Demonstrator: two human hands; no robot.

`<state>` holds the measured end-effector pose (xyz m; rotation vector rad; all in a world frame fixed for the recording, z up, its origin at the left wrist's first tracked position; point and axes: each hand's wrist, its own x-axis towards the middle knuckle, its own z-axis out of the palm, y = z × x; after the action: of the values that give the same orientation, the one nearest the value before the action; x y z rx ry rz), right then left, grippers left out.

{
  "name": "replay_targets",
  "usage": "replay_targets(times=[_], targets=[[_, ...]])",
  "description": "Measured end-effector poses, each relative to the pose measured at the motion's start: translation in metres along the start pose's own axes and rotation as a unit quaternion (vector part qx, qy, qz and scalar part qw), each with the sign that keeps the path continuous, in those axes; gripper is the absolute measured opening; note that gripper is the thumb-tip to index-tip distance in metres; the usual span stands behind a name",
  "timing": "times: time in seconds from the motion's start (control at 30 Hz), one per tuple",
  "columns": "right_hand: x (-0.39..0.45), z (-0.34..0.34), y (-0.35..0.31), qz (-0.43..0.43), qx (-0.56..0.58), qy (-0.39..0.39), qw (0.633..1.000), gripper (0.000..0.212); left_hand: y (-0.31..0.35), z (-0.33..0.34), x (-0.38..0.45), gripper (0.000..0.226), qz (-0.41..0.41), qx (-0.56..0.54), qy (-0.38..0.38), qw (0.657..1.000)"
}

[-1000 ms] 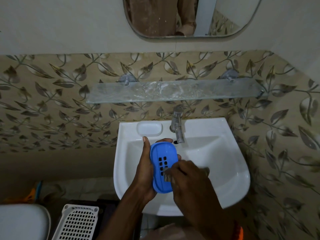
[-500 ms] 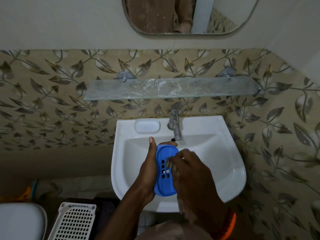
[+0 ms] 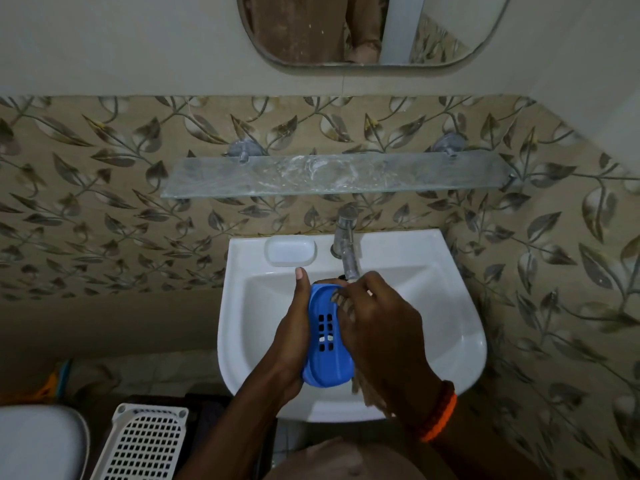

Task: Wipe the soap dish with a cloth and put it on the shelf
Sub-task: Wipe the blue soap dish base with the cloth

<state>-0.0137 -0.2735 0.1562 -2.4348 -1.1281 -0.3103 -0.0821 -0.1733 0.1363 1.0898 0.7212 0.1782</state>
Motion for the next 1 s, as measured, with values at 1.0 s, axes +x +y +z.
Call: replay_targets(times=[1.0], targets=[[-0.006, -0.022, 0.004, -0.02, 0.014, -0.107, 0.994, 0.021, 0.016, 0.001, 0.003, 0.081, -0.006, -0.072, -0.018, 0.997]])
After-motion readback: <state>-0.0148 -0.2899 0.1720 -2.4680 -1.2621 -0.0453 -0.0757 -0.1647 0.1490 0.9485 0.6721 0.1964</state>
